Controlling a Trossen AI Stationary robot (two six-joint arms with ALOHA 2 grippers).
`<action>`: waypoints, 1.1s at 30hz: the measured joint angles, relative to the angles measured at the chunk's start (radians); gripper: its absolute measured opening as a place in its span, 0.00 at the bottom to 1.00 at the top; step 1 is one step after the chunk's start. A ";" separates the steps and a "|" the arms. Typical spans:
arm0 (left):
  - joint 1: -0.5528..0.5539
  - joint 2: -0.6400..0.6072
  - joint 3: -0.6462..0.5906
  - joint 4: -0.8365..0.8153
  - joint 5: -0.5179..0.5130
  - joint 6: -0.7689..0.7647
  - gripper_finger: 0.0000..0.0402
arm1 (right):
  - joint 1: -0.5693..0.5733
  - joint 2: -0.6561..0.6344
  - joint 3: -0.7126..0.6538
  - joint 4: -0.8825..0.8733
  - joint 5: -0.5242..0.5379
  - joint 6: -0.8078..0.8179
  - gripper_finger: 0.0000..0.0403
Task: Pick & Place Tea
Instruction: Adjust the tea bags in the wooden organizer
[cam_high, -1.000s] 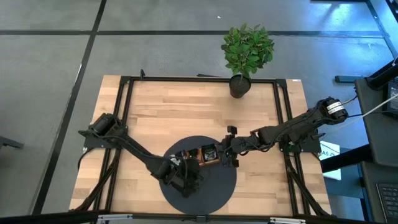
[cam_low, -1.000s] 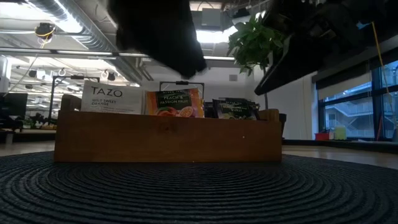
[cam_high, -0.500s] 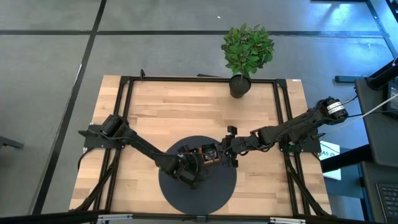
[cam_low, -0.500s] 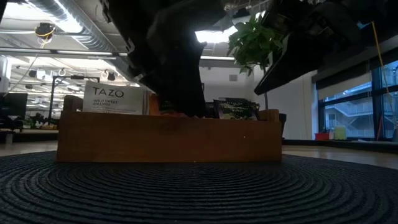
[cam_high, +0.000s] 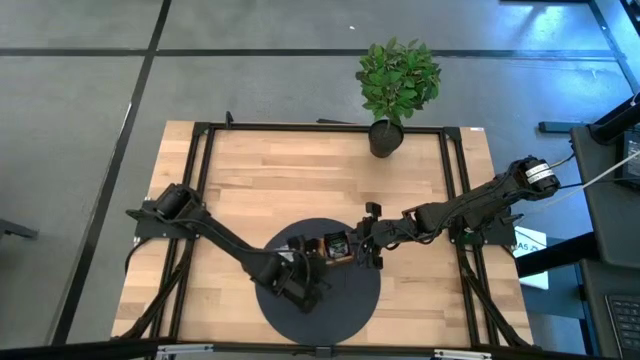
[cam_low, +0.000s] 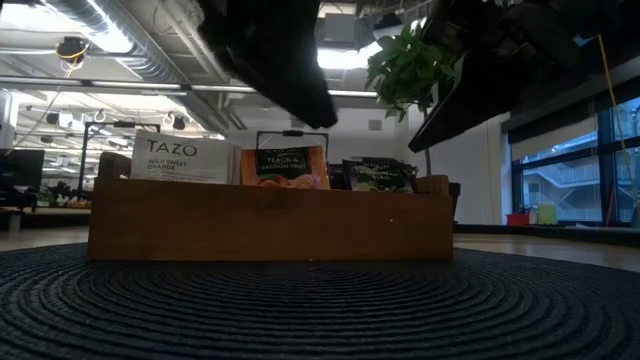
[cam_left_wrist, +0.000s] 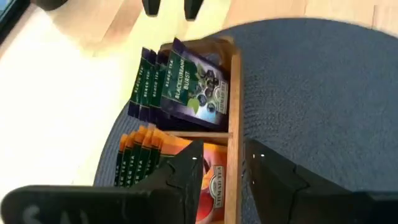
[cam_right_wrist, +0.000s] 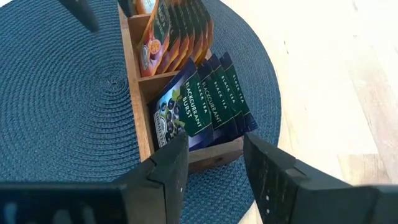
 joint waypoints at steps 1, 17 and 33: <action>-0.005 0.004 0.001 -0.006 -0.003 0.000 0.28 | 0.000 0.000 0.000 0.000 0.000 0.000 0.39; -0.007 0.047 -0.016 -0.089 -0.018 -0.071 0.28 | 0.000 0.000 0.000 0.013 0.000 0.001 0.39; 0.023 0.079 -0.015 -0.072 0.018 -0.055 0.28 | 0.000 0.000 0.000 0.014 0.000 0.002 0.39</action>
